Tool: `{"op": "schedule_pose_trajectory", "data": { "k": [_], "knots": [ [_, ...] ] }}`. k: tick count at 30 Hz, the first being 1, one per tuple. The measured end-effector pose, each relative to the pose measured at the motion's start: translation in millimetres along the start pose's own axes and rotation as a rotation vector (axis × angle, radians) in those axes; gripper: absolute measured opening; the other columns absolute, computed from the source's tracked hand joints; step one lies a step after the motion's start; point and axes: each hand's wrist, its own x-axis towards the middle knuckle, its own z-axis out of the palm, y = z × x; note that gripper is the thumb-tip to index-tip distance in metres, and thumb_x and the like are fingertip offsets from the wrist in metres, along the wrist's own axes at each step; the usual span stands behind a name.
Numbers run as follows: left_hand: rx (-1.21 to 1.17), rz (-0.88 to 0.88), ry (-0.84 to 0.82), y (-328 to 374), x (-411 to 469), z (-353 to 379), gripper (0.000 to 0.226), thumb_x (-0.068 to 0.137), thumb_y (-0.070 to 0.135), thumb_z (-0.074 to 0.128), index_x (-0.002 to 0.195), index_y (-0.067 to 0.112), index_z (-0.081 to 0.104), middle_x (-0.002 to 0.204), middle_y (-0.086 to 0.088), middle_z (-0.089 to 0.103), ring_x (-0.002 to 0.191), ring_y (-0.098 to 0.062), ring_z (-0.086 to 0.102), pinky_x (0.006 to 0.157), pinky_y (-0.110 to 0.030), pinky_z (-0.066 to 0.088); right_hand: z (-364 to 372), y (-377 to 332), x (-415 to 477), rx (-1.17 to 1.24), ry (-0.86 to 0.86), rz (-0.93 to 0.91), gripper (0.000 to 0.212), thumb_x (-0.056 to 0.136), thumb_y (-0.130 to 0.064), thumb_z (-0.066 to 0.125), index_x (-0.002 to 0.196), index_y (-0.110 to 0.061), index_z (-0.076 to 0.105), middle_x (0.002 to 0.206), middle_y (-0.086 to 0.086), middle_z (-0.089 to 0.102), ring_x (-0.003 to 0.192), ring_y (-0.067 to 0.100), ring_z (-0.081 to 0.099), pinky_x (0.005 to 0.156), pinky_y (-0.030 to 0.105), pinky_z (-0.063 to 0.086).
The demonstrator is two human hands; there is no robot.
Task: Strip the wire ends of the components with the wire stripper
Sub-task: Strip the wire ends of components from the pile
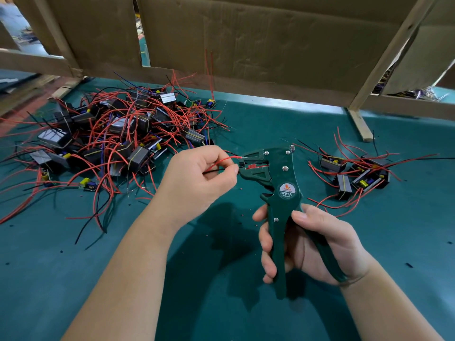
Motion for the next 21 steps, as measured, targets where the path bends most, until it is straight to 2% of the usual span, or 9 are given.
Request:
{"op": "schedule_pose_trajectory", "data": {
  "k": [10,15,19,21],
  "knots": [
    [0.022,-0.053,-0.042,0,0,-6,0.016,0.074,0.023,0.062,0.065,0.011,0.059,0.053,-0.008,0.038,0.052,-0.017,0.029,0.049,-0.026,0.022,-3,1,-1,-0.045,-0.009,0.023,0.049,0.082,-0.031,0.072,0.117,0.0,0.059,0.088,0.023,0.06,0.07,0.038,0.062,0.071,0.052,0.053],
    [-0.054,-0.1,-0.091,2,0,-9,0.012,0.071,0.019,0.062,0.06,0.013,0.06,0.051,0.003,0.043,0.051,-0.014,0.031,0.046,-0.019,0.025,-9,-1,-6,-0.108,-0.029,0.049,0.05,0.085,-0.03,0.068,0.121,0.001,0.056,0.091,0.023,0.06,0.073,0.04,0.062,0.075,0.056,0.046],
    [-0.078,-0.111,-0.106,4,-1,-10,0.017,0.07,0.017,0.063,0.057,0.007,0.056,0.051,0.004,0.041,0.052,-0.014,0.029,0.045,-0.017,0.024,-12,-1,-8,-0.143,-0.034,0.064,0.047,0.087,-0.031,0.066,0.121,0.0,0.057,0.091,0.022,0.061,0.071,0.039,0.063,0.077,0.056,0.041],
    [-0.077,-0.111,-0.109,4,-1,-10,0.018,0.07,0.017,0.063,0.057,0.007,0.054,0.051,0.002,0.04,0.052,-0.014,0.028,0.045,-0.017,0.024,-12,-1,-8,-0.142,-0.037,0.074,0.046,0.087,-0.033,0.066,0.119,-0.001,0.057,0.089,0.02,0.061,0.07,0.038,0.063,0.075,0.054,0.044]
  ]
}}
